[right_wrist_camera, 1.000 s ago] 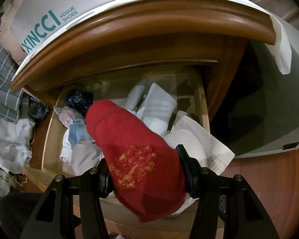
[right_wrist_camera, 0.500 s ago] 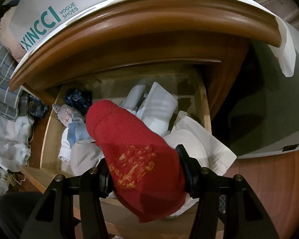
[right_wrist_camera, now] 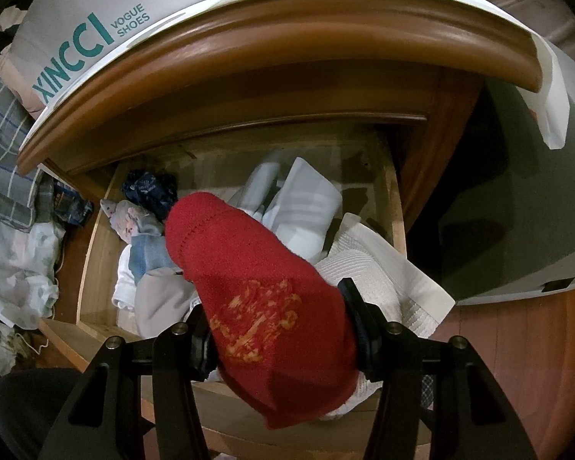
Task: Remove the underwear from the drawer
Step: 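Lift the grey garment into the white box and open the left gripper while right holds red, then withdraw the left tool from the box while the right gripper lifts the red underwear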
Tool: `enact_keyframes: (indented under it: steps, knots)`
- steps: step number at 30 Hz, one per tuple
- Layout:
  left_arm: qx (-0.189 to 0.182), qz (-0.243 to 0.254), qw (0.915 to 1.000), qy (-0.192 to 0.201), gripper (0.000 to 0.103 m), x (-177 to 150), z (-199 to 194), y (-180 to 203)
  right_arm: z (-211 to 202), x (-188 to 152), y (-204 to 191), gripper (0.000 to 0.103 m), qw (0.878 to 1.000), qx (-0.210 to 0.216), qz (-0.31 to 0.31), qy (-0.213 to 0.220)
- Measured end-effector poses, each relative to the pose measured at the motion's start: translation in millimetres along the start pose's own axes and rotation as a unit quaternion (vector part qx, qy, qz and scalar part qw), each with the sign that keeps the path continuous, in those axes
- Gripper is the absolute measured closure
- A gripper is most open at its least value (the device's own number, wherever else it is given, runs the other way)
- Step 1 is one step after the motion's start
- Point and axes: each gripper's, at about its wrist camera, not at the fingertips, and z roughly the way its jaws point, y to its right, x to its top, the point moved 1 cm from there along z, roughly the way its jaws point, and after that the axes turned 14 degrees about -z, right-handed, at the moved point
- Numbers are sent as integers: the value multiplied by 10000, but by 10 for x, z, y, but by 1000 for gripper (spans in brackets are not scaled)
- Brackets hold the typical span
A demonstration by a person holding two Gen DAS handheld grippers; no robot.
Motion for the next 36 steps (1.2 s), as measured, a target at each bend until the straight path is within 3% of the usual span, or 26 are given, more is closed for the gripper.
enact_keyframes:
  steps: [6, 17, 22, 30, 36]
  knots:
    - [93, 24, 9998, 192, 61, 17, 3, 14, 0, -2, -2, 51, 10000, -8, -16, -9]
    - [-247, 202, 9982, 513, 38, 24, -93, 46, 4, 2, -17, 51, 10000, -46, -46, -13]
    - [-240, 352, 9953, 871, 37, -27, -293, 61, 9, 7, -23, 51, 10000, -55, -51, 10]
    - [-103, 581, 9851, 1615, 37, -411, -797, -98, -12, 51, -84, 51, 9998, -89, -148, 125]
    - [64, 435, 9795, 1967, 37, -916, -943, -452, -27, 66, -104, 51, 9993, -161, -214, 251]
